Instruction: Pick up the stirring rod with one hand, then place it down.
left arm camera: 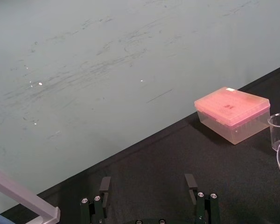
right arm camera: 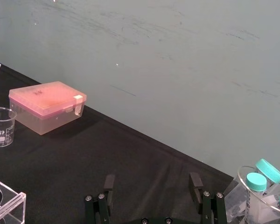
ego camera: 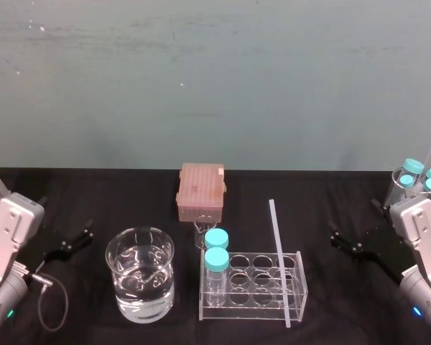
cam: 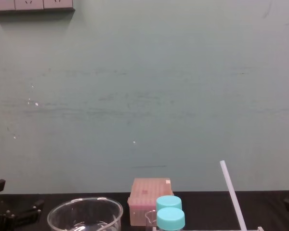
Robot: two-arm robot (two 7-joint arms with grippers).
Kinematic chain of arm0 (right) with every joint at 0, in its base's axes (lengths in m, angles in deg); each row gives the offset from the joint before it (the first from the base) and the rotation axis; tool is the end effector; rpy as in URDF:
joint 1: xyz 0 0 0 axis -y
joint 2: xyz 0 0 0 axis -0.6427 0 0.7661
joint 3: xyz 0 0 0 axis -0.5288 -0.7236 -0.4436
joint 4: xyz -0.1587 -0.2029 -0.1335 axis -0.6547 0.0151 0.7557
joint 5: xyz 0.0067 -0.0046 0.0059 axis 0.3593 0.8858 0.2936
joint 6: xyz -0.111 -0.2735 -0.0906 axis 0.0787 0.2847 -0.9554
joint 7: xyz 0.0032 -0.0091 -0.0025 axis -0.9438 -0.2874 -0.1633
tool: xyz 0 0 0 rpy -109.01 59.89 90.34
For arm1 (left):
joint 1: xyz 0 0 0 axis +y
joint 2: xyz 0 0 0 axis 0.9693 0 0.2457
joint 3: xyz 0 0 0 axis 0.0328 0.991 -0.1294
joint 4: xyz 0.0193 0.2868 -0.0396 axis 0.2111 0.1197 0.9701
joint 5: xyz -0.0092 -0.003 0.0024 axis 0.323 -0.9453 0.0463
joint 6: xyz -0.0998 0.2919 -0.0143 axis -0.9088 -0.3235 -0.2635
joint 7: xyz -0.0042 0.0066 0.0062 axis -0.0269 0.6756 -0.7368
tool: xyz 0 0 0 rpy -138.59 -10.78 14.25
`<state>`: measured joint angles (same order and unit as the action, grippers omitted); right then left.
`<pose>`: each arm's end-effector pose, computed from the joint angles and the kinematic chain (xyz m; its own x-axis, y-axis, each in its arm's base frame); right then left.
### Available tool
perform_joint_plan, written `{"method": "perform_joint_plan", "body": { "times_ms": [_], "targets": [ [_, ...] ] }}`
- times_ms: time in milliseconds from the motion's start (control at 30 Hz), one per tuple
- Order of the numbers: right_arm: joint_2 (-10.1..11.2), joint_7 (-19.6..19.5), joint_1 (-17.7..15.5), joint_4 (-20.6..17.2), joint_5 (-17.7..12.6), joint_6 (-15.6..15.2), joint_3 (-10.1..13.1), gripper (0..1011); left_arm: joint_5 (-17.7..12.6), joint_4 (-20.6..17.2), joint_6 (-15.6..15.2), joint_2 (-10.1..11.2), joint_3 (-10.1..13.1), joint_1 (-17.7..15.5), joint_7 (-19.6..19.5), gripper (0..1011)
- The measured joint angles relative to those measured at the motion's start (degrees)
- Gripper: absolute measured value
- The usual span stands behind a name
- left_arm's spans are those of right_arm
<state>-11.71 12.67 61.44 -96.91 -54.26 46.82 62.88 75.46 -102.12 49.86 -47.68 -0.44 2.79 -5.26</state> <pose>0.3580 -0.0827 -0.3021 0.2923 -0.8803 0.3738 0.9552 0.2874 -0.0702 0.3581 0.0826 -0.3022 0.2922 0.8803 0.3737 -0.9553 0.2872 0.0702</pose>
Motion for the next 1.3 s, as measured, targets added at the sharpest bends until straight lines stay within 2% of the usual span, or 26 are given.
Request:
{"method": "perform_joint_plan", "body": {
  "times_ms": [867, 900, 933, 1033, 1067, 1133, 1167, 1267, 1300],
  "targets": [
    [-0.1, 0.5, -0.1, -0.2, -0.5, -0.1, 0.2, 1003, 0.0, 0.0, 0.0, 0.0, 0.0, 0.0, 0.0, 1005],
    [-0.2, 1.8, -0.2, -0.8, -1.8, -0.7, 0.8, 1003, 0.0, 0.0, 0.0, 0.0, 0.0, 0.0, 0.0, 1005],
    [-0.2, 1.8, -0.2, -0.8, -1.8, -0.7, 0.8, 1003, 0.0, 0.0, 0.0, 0.0, 0.0, 0.0, 0.0, 1005],
    [-0.6, 5.0, -0.3, -2.3, -6.0, -3.3, 2.5, 1003, 0.0, 0.0, 0.0, 0.0, 0.0, 0.0, 0.0, 1005],
    [-0.8, 6.9, -0.3, -3.5, -9.3, -6.0, 3.7, 1003, 0.0, 0.0, 0.0, 0.0, 0.0, 0.0, 0.0, 1005],
    [-1.0, 8.9, -0.1, -4.8, -12.9, -9.2, 5.2, 1003, 0.0, 0.0, 0.0, 0.0, 0.0, 0.0, 0.0, 1005],
    [-1.0, 10.7, 0.2, -6.2, -16.2, -12.5, 6.7, 1003, 0.0, 0.0, 0.0, 0.0, 0.0, 0.0, 0.0, 1005],
    [-1.0, 13.1, 0.8, -7.9, -20.5, -17.1, 8.5, 1003, 0.0, 0.0, 0.0, 0.0, 0.0, 0.0, 0.0, 1005],
    [-0.9, 14.7, 1.4, -8.8, -23.1, -20.1, 9.7, 1003, 0.0, 0.0, 0.0, 0.0, 0.0, 0.0, 0.0, 1005]
  ]
}}
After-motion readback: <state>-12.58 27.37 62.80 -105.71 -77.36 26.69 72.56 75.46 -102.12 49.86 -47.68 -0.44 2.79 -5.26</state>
